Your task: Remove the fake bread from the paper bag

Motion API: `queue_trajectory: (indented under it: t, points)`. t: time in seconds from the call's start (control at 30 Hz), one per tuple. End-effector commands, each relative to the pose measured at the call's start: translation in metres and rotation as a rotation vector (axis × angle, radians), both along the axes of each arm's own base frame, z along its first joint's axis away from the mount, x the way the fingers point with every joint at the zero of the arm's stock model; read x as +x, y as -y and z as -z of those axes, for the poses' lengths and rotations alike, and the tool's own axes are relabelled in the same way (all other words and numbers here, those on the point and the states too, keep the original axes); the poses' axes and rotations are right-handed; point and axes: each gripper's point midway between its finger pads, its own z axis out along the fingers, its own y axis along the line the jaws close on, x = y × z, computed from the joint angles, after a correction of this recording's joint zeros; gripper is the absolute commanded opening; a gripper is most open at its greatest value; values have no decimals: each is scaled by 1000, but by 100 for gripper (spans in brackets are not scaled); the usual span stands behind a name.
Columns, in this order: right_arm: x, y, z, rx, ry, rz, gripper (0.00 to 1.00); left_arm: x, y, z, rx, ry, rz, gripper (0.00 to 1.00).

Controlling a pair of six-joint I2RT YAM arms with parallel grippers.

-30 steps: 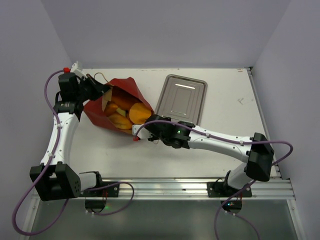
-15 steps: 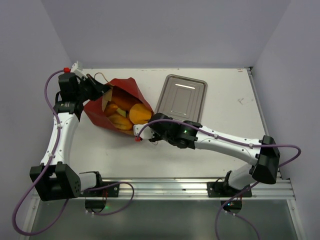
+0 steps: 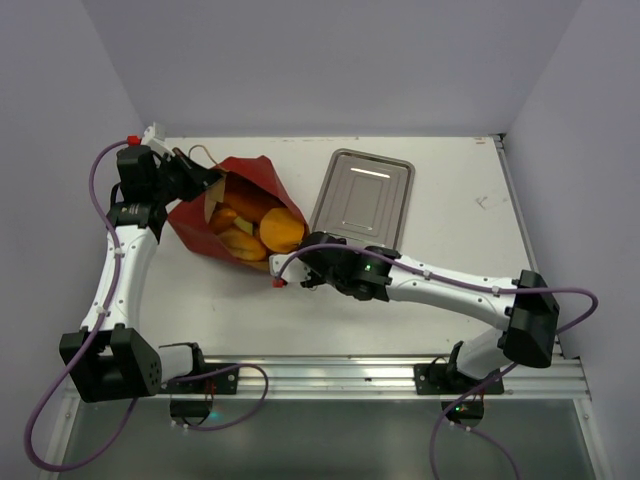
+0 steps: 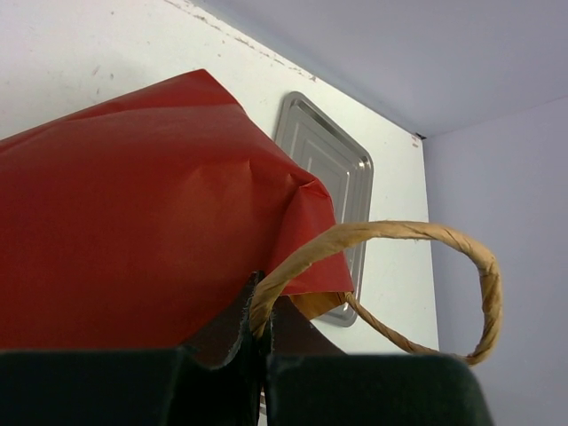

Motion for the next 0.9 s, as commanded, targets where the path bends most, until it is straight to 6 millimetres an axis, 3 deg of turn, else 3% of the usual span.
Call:
queue_trajectory:
  t: [0.0, 0.57, 0.87]
  points:
    - [10, -4, -10, 1, 80, -1, 46, -5, 7, -40, -44, 98, 30, 0]
    - [16, 5, 10, -58, 198, -13, 45, -9, 16, -53, -136, 109, 63, 0]
    - [22, 8, 2, -46, 279, 6, 38, -12, 19, -52, -172, 105, 76, 0]
